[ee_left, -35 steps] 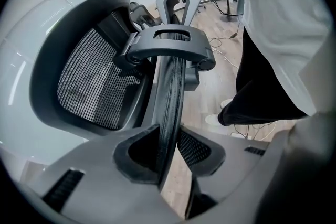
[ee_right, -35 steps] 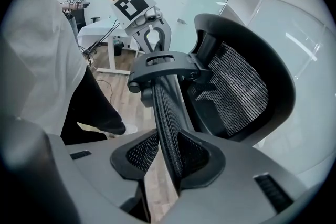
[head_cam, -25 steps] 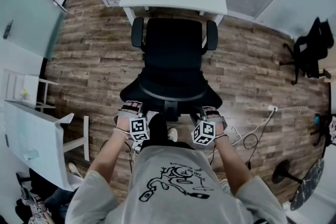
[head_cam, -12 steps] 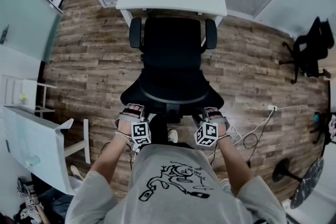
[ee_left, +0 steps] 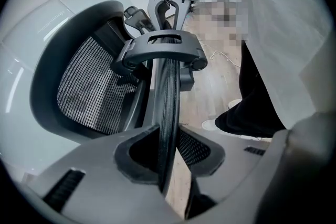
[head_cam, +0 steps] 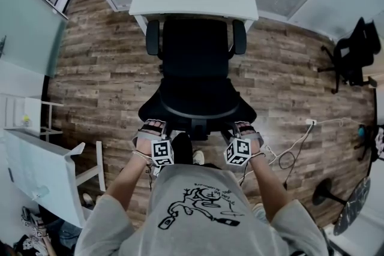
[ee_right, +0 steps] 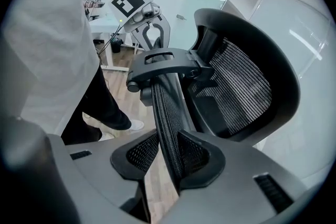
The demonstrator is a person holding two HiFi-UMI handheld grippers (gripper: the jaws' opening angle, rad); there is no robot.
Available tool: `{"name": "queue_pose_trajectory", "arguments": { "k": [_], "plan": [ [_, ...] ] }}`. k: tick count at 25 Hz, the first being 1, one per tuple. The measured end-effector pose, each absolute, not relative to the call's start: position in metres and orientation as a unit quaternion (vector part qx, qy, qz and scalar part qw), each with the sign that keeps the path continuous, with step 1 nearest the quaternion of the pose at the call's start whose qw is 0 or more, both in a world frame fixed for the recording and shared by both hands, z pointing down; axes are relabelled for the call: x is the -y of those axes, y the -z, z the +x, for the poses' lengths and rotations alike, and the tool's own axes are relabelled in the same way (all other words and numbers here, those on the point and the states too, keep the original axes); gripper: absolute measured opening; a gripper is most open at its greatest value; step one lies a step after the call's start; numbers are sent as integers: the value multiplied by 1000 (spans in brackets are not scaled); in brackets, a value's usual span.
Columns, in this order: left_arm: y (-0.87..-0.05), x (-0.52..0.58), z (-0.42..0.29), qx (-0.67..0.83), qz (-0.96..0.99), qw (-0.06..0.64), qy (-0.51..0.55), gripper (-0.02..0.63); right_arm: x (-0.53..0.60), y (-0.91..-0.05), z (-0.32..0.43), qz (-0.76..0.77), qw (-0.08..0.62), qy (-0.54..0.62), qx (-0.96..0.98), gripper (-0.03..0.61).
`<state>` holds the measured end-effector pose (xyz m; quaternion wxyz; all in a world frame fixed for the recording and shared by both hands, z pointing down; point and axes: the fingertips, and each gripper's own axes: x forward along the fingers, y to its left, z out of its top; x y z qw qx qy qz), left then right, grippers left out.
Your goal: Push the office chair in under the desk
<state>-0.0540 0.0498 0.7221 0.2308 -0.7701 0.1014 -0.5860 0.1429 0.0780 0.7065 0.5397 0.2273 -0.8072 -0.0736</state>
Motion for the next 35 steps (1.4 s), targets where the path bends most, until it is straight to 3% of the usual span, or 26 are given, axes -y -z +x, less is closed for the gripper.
{"name": "queue_pose_trajectory", "arguments": {
  "k": [35],
  "plan": [
    [-719, 51, -68, -60, -782, 241, 572, 101, 19, -705, 125, 247, 548, 56, 797, 137]
  ]
}}
